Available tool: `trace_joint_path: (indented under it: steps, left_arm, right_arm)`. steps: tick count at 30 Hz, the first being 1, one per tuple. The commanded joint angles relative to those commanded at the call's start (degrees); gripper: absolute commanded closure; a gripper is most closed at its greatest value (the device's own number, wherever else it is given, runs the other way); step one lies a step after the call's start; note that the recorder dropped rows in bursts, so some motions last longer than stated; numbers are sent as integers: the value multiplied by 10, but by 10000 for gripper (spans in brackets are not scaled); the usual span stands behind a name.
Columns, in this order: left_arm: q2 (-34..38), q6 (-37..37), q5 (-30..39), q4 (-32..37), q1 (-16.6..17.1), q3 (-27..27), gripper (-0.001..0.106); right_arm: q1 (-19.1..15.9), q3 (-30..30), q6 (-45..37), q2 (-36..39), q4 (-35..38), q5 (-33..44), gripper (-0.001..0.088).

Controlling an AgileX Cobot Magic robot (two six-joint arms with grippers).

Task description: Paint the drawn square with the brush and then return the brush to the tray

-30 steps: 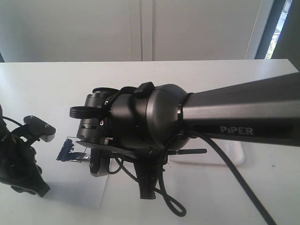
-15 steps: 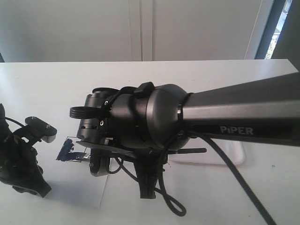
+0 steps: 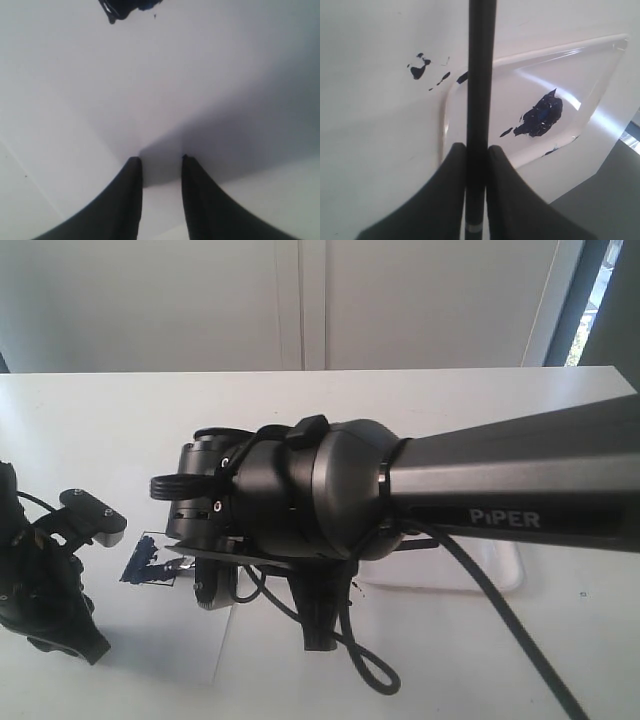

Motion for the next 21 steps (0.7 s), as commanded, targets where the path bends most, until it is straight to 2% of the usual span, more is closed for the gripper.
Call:
trace_joint_path:
  steps: [13,21]
  left_arm:
    - [0,0,2,-1,0,0,706]
    - [0,0,2,-1,0,0,706]
  right_arm:
    - [0,0,15,25,-39,-14,868]
    - [-2,0,51,44,-75,-24,868]
